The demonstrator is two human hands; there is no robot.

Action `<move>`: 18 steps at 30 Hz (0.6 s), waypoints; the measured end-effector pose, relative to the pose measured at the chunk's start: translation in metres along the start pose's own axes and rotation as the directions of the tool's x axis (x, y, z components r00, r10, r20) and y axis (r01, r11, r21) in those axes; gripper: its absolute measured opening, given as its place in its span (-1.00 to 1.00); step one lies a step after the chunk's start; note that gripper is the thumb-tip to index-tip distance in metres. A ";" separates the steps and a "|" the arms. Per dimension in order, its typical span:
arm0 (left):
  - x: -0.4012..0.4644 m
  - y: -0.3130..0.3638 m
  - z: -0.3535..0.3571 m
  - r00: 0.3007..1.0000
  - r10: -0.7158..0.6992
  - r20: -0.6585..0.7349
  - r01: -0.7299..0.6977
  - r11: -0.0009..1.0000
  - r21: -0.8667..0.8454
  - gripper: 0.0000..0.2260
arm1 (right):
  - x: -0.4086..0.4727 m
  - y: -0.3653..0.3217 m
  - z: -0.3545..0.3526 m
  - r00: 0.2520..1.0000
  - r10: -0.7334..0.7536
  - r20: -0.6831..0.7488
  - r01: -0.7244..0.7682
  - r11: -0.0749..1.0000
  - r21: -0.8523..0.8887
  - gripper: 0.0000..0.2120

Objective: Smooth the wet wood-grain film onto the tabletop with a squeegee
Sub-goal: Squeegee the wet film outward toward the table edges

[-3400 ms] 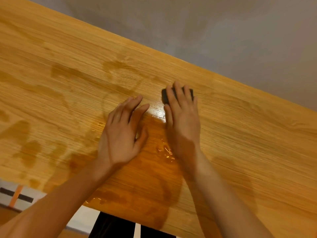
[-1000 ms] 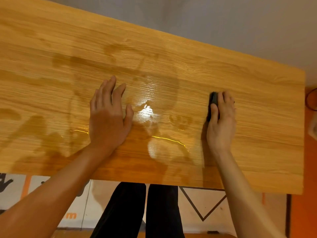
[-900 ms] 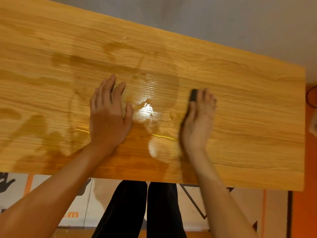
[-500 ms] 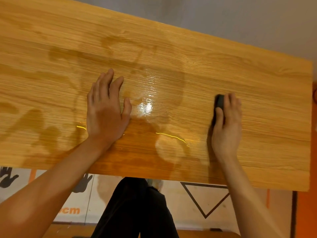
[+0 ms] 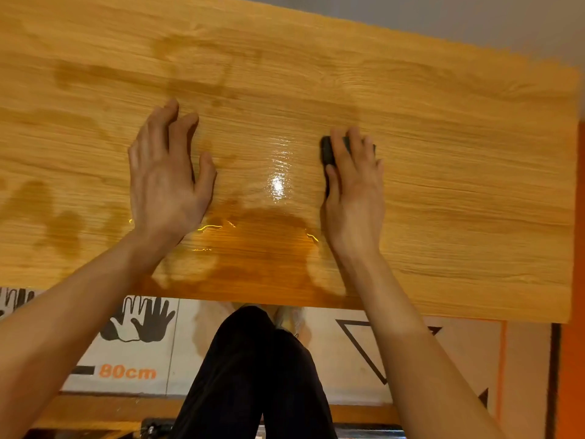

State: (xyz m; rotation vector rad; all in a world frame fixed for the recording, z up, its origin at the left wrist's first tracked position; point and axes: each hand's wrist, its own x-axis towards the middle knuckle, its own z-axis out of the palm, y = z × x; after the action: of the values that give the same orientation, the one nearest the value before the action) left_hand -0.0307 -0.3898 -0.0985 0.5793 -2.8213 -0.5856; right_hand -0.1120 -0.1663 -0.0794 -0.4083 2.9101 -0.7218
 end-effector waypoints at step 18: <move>0.004 -0.002 -0.003 0.999 0.025 0.031 -0.025 1.000 0.002 -0.55 | 0.000 0.007 -0.008 0.999 0.017 -0.035 -0.013 0.996 0.092 -0.61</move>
State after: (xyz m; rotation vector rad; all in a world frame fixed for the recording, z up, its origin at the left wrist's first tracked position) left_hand -0.0330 -0.3941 -0.0961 0.5397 -2.8540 -0.5915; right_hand -0.1148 -0.1569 -0.0755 -0.3673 2.8955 -0.8646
